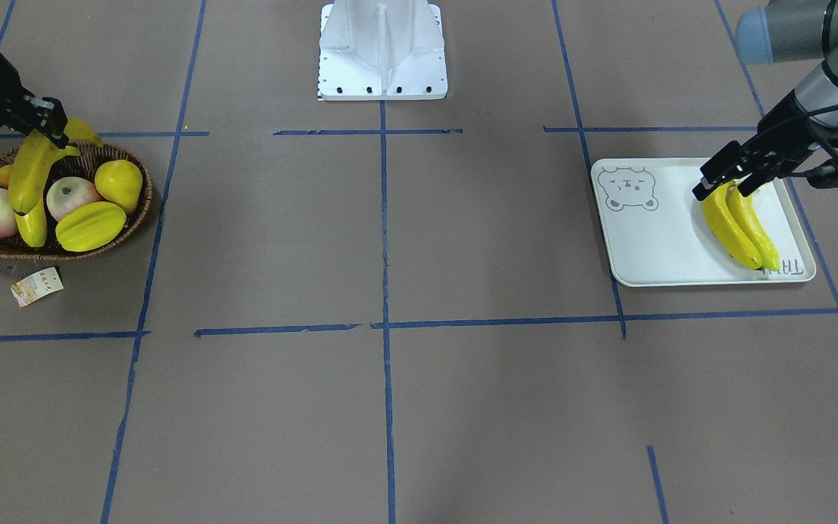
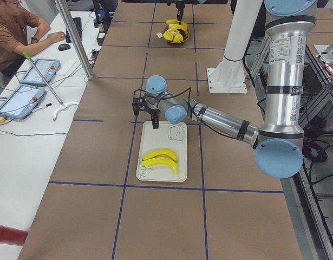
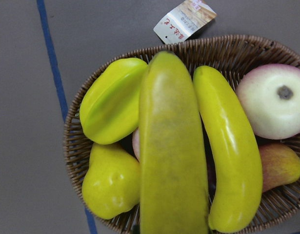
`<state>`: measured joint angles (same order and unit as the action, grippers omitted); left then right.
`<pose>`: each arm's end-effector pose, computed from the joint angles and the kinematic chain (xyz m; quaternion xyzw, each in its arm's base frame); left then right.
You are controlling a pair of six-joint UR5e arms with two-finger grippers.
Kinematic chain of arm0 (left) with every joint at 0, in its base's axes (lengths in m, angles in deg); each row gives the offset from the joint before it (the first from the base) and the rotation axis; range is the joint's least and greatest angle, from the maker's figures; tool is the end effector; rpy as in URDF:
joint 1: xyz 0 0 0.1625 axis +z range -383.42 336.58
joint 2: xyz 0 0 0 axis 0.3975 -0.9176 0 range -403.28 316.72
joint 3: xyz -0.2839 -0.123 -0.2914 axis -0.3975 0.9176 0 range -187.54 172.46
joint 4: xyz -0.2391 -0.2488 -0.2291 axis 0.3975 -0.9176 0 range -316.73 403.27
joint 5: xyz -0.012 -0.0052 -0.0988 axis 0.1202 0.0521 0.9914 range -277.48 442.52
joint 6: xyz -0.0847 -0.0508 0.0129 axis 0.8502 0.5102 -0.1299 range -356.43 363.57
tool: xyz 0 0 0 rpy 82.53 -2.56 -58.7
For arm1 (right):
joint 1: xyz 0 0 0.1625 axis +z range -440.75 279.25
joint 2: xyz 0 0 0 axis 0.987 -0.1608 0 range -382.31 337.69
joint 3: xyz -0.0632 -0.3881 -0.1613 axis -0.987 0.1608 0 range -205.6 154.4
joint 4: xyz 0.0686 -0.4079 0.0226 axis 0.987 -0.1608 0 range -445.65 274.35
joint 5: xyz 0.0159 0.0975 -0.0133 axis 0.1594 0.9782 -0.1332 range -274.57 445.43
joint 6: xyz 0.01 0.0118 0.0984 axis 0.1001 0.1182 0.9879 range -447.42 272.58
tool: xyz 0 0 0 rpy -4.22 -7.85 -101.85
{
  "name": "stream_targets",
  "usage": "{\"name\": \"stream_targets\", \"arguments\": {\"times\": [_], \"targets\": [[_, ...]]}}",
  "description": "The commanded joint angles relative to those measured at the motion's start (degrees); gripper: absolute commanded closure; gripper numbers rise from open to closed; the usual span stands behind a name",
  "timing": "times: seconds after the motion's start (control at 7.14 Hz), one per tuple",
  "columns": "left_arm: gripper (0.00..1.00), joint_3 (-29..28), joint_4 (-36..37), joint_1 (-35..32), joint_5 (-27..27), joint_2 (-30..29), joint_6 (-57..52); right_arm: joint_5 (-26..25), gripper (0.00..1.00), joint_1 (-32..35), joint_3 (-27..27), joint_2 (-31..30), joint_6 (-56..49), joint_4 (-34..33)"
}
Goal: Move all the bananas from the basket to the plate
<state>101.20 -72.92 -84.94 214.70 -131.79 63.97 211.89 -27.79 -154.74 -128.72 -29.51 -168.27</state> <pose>0.1737 -0.4594 0.4562 0.0124 0.4804 -0.1103 0.8700 -0.1626 -0.3385 0.4380 -0.0560 -0.3859 0.0863 0.9168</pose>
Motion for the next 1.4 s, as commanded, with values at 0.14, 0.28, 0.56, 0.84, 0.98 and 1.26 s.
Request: {"name": "stream_targets", "arguments": {"times": [0.14,0.28,0.56,0.84,0.98,1.26], "targets": [[0.0,0.2,-0.1,0.4,0.2,-1.4,0.2,2.7,1.0,1.8,-4.3,16.7,-7.4,-14.4],[0.0,0.2,-0.3,1.4,0.7,-3.6,0.2,2.4,0.99,-0.7,-0.4,25.3,-6.8,-14.5],[0.0,-1.8,-0.9,6.6,0.8,-12.6,8.8,1.3,0.98,-6.3,6.2,37.5,-5.9,-13.4],[0.0,-2.9,-1.0,10.5,0.4,-24.1,20.7,-8.0,0.99,-14.9,10.6,49.2,3.8,-13.4],[0.0,-3.0,-2.2,10.5,0.5,-27.0,25.5,-11.8,0.98,-18.7,10.7,51.6,5.6,-12.0],[0.0,-3.2,-6.6,13.6,-0.4,-31.8,36.9,-18.6,1.0,-24.6,14.0,52.3,11.9,-0.7]]}}
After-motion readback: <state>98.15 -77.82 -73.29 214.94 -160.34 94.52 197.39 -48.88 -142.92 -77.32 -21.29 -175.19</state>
